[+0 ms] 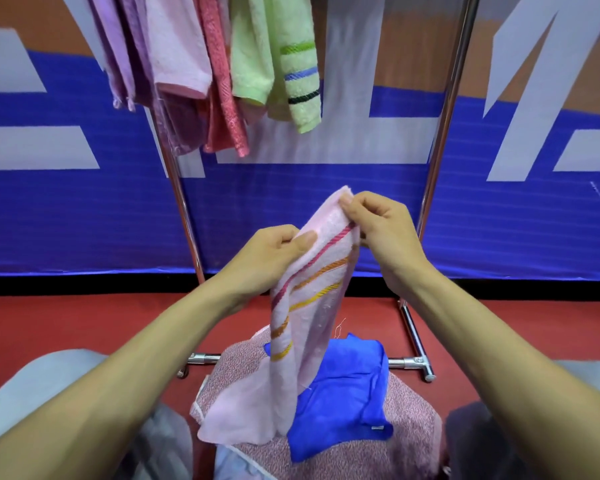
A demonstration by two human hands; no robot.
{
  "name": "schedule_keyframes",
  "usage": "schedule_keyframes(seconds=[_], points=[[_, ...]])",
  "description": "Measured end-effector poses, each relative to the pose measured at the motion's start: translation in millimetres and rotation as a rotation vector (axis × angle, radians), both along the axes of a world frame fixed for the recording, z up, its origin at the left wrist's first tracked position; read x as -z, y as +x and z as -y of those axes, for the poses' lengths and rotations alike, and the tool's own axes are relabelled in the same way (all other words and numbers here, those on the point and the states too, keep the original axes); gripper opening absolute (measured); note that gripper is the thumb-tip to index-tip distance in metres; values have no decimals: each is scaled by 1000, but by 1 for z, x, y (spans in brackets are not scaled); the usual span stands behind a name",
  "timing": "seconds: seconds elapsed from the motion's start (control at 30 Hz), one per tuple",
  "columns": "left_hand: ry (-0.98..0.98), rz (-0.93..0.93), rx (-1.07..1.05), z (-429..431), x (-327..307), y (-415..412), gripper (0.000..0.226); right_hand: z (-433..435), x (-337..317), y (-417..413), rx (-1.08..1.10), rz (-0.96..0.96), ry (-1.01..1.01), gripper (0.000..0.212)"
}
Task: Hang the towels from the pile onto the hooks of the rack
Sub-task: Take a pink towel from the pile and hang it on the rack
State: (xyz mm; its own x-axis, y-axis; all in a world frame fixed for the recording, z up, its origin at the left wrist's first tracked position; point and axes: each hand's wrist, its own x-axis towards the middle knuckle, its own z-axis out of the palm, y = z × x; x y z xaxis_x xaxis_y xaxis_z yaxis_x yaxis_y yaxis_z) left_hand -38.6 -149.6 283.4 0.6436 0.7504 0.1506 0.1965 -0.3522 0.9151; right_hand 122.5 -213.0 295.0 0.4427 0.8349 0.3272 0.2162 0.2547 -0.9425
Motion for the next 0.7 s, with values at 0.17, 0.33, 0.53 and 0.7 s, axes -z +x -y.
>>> schedule_keyframes(seconds=[0.17, 0.33, 0.53, 0.7], points=[[64, -214, 92, -7, 10, -6, 20, -9, 6, 4, 277, -207, 6, 45], [398, -863, 222, -21, 37, -9, 19, -12, 9, 17, 457, -416, 28, 54], [417, -1157, 86, -31, 49, -16, 18, -3, 10, 37, 653, -747, -104, 36], [308, -867, -69, -28, 33, -11, 26, -5, 14, 43, 623, -828, -149, 15]])
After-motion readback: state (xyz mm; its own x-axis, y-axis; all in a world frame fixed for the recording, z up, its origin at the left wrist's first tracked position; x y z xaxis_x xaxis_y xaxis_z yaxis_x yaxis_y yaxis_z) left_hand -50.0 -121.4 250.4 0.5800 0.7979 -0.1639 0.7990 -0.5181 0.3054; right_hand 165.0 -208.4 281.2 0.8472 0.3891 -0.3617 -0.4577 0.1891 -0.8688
